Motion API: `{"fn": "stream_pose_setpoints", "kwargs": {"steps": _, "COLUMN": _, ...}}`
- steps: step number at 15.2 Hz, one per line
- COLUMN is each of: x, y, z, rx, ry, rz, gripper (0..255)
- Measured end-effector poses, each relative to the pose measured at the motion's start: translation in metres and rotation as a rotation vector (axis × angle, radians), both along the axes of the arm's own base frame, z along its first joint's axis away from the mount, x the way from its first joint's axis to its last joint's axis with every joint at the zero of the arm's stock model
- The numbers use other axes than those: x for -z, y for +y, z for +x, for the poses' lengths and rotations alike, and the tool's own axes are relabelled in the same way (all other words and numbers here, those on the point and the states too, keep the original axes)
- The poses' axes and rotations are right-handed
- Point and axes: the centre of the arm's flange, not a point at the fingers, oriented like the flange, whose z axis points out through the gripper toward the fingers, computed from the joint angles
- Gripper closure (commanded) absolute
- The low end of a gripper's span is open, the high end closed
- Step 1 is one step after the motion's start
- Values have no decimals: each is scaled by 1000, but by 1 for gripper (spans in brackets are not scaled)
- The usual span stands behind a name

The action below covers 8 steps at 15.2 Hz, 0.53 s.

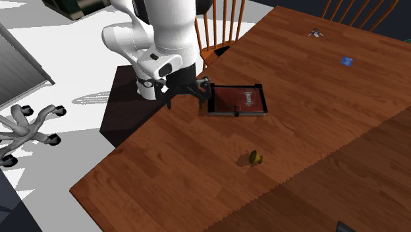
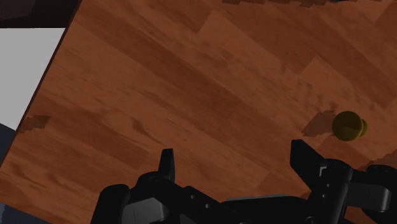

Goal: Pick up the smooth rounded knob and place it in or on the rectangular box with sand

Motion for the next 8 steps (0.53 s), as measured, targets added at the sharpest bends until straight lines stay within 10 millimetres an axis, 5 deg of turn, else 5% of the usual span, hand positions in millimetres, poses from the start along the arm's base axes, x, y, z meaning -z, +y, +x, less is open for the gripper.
{"fn": "stream_pose_setpoints", "kwargs": {"steps": 8, "x": 53, "y": 84, "z": 39, "rx": 2, "ry": 13, "rz": -15, "gripper": 0}}
